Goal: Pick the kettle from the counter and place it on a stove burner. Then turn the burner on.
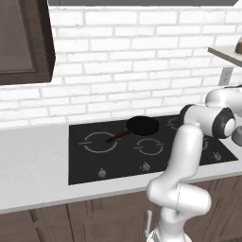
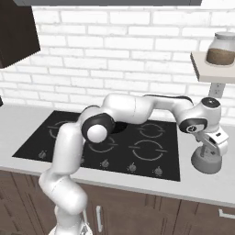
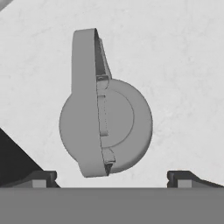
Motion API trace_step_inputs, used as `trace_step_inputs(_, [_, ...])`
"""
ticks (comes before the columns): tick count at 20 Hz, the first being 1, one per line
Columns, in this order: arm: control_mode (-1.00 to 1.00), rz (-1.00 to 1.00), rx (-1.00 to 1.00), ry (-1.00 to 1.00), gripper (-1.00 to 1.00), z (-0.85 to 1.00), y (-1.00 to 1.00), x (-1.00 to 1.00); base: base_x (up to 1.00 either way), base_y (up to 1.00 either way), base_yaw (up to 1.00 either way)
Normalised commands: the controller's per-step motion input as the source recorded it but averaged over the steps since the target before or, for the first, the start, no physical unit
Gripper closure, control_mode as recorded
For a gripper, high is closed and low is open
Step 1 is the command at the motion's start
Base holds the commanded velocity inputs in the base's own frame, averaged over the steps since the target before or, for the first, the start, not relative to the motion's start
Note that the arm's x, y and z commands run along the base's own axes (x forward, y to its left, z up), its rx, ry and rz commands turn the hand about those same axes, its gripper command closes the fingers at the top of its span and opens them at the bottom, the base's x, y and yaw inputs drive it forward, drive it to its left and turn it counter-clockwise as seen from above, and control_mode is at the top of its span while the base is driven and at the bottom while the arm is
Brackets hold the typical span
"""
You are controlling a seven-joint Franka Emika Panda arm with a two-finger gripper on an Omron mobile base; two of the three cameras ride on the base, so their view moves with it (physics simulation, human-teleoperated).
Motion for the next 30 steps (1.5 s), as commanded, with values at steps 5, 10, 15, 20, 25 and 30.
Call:
trace_step_inputs(5, [-1.00, 0.00, 0.00, 0.00, -1.00, -0.19, 0.00, 0.21, 0.00, 0.00, 0.00])
trace_step_inputs(10, [-1.00, 0.00, 0.00, 0.00, -1.00, -0.14, 0.00, 0.16, 0.00, 0.00, 0.00])
trace_step_inputs(15, [-1.00, 0.00, 0.00, 0.00, -1.00, -0.06, 0.00, 0.04, 0.00, 0.00, 0.00])
trace_step_inputs(20, [-1.00, 0.00, 0.00, 0.00, 1.00, -0.01, 0.00, 0.00, 0.00, 0.00, 0.00])
trace_step_inputs(25, [-1.00, 0.00, 0.00, 0.00, 1.00, 0.00, 0.00, 0.10, 0.00, 0.00, 0.00])
trace_step_inputs(30, [-1.00, 0.00, 0.00, 0.01, 1.00, 0.01, 0.00, 0.02, 0.00, 0.00, 0.00])
